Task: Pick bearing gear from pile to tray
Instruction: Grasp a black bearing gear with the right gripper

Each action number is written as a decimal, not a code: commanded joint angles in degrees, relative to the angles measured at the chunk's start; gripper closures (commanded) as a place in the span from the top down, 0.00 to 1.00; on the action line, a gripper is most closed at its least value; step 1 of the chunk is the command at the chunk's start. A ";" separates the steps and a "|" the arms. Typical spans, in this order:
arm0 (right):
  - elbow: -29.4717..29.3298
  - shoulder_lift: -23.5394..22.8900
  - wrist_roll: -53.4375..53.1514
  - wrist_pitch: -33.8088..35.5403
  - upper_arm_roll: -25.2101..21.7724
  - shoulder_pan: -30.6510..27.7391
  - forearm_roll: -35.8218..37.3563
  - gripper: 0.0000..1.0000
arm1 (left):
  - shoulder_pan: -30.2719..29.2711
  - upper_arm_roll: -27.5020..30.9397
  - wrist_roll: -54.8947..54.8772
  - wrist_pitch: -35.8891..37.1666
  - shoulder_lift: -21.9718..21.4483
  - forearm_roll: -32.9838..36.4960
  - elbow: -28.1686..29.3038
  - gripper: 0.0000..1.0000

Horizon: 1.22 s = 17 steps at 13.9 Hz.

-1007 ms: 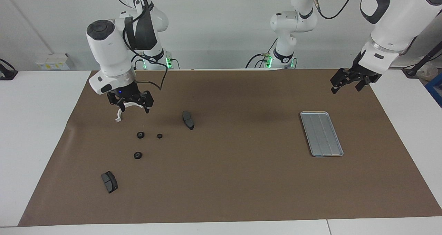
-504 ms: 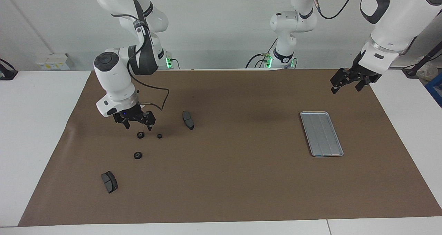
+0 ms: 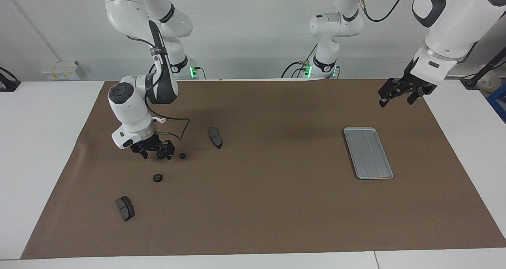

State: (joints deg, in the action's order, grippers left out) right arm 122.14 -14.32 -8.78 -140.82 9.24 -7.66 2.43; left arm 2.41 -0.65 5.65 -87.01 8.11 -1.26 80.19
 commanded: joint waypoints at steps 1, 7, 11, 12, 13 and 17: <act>2.57 1.31 1.57 -1.39 0.51 -0.69 -0.58 0.89 | -0.56 -0.41 -0.29 -1.32 -1.69 0.56 2.25 1.00; 4.59 1.75 2.88 -1.30 0.51 -0.69 -0.58 0.78 | -0.56 -0.32 -0.29 -1.32 -1.69 0.56 2.25 1.00; 4.51 1.75 3.60 -1.30 0.51 -0.69 -0.58 0.26 | -0.56 -0.41 -0.29 -1.32 -1.69 0.56 2.25 1.00; 4.33 1.75 3.60 -1.22 0.51 -0.69 -0.58 0.08 | -0.56 -0.41 -0.29 -1.32 -1.69 0.56 2.25 1.00; 4.16 1.75 3.51 -1.13 0.51 -0.69 -0.58 0.04 | -0.56 -0.41 -0.29 -1.32 -1.69 0.56 2.25 1.00; 1.79 3.68 2.81 1.85 0.60 -0.42 -0.84 0.00 | -0.56 -0.32 -0.29 -1.32 -1.69 0.56 2.25 1.00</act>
State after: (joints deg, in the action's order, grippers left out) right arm 124.38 -12.99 -7.08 -140.74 9.31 -7.72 2.49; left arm 2.41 -0.65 5.65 -87.01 8.11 -1.26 80.19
